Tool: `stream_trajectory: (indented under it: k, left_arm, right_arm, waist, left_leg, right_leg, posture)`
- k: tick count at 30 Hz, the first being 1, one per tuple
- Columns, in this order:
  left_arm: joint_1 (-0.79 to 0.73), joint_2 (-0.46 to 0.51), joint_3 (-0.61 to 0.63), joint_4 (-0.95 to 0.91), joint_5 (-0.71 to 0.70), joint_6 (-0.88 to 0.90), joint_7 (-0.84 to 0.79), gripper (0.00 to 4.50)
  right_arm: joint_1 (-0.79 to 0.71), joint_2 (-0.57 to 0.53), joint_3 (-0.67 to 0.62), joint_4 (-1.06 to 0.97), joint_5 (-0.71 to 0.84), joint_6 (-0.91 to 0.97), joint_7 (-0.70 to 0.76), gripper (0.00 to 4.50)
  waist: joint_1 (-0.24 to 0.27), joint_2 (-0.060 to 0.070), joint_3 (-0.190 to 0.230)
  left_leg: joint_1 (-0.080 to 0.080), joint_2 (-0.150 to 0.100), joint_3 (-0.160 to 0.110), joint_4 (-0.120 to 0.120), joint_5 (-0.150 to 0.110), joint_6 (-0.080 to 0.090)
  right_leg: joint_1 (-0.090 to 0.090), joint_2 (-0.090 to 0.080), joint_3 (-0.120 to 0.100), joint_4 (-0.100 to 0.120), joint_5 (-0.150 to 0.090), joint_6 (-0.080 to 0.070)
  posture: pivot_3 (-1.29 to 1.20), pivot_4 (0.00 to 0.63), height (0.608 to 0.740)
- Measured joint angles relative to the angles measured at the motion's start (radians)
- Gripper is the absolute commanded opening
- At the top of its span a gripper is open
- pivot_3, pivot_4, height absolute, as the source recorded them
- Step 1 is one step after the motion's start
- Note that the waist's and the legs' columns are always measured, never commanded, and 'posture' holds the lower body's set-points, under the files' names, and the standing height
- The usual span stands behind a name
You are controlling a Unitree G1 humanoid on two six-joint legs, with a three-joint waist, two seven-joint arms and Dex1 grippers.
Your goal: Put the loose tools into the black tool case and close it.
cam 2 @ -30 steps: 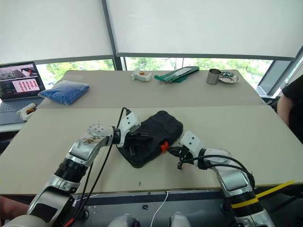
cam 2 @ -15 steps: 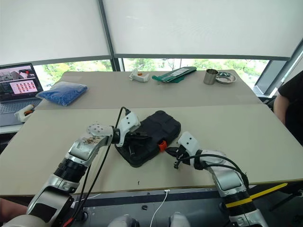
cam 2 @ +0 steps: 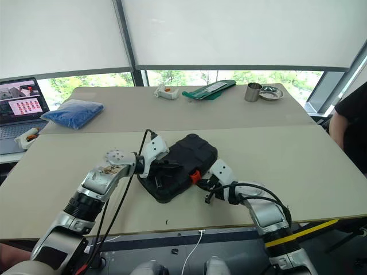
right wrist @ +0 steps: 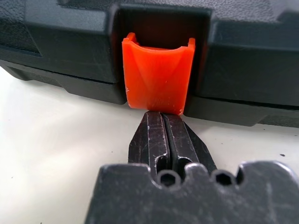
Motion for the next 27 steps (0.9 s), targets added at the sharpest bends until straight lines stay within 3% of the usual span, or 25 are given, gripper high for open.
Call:
stream_trajectory:
  k: [9,27]
  left_arm:
    - [0.019,-0.004,-0.001,-0.034,-0.010,0.000,-0.013,0.02]
    - [0.020,-0.001,-0.001,-0.035,-0.016,0.000,-0.016,0.02]
  right_arm:
    - [0.066,-0.093,-0.017,-0.161,0.021,0.059,0.037,0.00]
    - [0.068,-0.123,-0.024,-0.233,0.049,0.106,0.039,0.00]
  waist:
    - [0.008,0.000,-0.003]
    - [0.007,-0.002,-0.004]
  left_leg:
    - [0.000,-0.002,0.000,-0.007,0.000,0.001]
    - [-0.001,-0.002,-0.001,-0.008,0.000,0.001]
  right_leg:
    - [0.002,0.000,-0.004,-0.009,0.000,0.000]
    - [0.002,-0.001,-0.006,-0.011,0.000,0.000]
  posture:
    - [0.00,0.150,0.740]
    - [0.00,0.150,0.740]
